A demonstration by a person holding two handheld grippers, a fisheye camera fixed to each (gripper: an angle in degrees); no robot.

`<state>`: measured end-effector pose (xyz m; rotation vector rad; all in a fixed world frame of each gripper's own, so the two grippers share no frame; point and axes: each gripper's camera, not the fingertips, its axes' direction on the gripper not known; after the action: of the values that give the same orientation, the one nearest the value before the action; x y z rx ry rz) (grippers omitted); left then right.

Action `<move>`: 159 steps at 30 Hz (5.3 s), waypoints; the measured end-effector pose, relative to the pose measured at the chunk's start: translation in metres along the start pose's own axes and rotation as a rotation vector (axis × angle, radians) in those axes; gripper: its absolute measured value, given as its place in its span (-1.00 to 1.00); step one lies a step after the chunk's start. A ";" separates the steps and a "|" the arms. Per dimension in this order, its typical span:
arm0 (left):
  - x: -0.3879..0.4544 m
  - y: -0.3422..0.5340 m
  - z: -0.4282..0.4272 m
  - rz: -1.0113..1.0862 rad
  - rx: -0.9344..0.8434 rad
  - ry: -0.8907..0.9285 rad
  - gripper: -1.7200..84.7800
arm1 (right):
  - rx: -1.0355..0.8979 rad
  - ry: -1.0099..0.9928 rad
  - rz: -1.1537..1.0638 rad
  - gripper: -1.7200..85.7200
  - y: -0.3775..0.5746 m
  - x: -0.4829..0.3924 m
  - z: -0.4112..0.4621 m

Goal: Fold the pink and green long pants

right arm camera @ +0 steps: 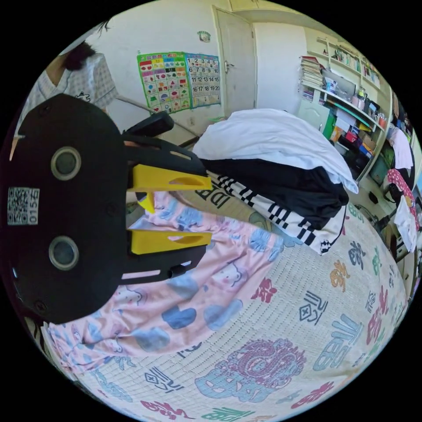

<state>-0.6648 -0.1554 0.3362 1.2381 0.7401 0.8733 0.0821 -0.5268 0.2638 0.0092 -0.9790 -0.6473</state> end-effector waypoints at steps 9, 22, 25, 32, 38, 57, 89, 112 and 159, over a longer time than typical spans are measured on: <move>0.036 0.013 -0.004 0.146 -0.072 -0.005 -0.91 | -0.198 0.113 0.013 -0.78 -0.052 0.042 0.135; 0.037 0.028 -0.101 0.105 0.202 0.241 -0.76 | 0.246 -0.172 0.202 -0.90 0.024 0.184 0.100; 0.032 0.023 -0.097 0.060 0.128 0.267 -0.76 | 0.263 -0.213 0.249 -0.90 0.040 0.208 0.120; 0.100 0.040 -0.059 0.365 -0.178 0.290 -0.66 | 0.314 -0.371 0.324 -0.89 0.059 0.252 0.165; 0.147 0.065 -0.059 0.630 -0.229 0.071 -0.83 | 0.284 -0.238 0.225 -0.86 0.036 0.250 0.166; 0.022 0.004 -0.176 0.173 0.196 0.242 -0.69 | 0.252 -0.217 0.040 -0.90 -0.030 0.211 0.166; -0.160 -0.101 -0.037 -0.058 -0.190 0.265 -0.61 | -0.303 0.315 -0.324 -0.89 0.110 -0.004 0.282; -0.280 -0.062 0.109 0.074 -0.258 0.132 -0.80 | 0.119 0.104 -0.248 -0.83 0.289 -0.060 -0.006; -0.353 0.428 0.995 1.328 -1.290 -0.148 -0.63 | 1.157 -0.196 1.118 -0.72 0.776 0.220 -0.454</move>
<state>-0.0474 -0.8948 0.9441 0.4128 -0.9064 1.8355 0.9088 -0.1329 0.3965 0.3953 -1.2361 0.9956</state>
